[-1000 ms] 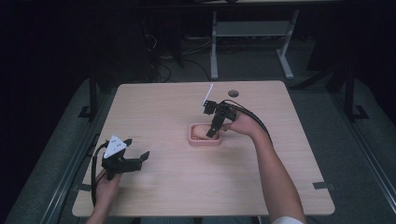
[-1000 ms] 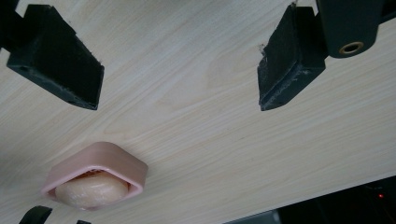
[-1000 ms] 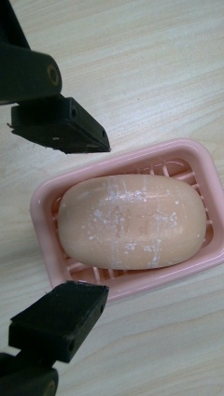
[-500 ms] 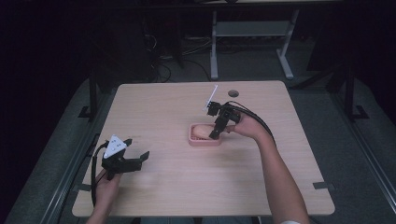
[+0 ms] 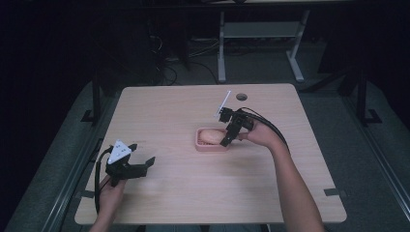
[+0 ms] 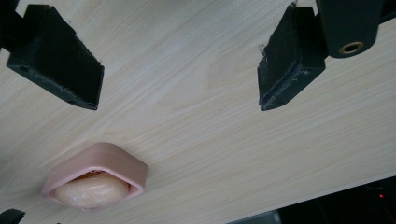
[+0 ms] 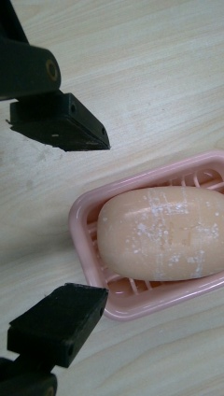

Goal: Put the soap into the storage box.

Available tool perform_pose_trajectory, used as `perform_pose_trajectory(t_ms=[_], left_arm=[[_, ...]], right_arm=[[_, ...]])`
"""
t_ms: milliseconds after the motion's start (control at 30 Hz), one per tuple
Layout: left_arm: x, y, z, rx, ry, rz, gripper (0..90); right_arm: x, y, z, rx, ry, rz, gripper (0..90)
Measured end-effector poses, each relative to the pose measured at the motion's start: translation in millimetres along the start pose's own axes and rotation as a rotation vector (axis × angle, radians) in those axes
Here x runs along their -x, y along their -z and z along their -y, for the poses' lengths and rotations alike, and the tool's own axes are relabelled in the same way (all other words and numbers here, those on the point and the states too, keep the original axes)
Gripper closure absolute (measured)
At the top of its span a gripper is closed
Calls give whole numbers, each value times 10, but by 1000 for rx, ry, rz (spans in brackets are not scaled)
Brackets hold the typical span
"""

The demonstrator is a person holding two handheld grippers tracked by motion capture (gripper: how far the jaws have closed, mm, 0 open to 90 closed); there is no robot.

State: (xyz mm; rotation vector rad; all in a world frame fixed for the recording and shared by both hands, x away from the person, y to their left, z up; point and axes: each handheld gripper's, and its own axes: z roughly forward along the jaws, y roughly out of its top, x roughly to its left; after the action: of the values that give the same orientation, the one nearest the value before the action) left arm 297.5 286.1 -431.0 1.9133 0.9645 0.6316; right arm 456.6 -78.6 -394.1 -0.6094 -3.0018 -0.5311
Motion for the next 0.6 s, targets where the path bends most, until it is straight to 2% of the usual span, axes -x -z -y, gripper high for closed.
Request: perform_pose_trajectory(t_ms=[167, 267, 600], left_arm=[[0, 0, 0, -1, 0, -1, 143], [0, 2, 0, -1, -2, 0, 143], [1, -3, 0, -1, -3, 0, 143]], right_arm=[[-20, 5, 43, -12, -1, -5, 225], [-42, 23, 60, 5, 3, -3, 226], [-48, -5, 159, -1, -11, -9, 226]])
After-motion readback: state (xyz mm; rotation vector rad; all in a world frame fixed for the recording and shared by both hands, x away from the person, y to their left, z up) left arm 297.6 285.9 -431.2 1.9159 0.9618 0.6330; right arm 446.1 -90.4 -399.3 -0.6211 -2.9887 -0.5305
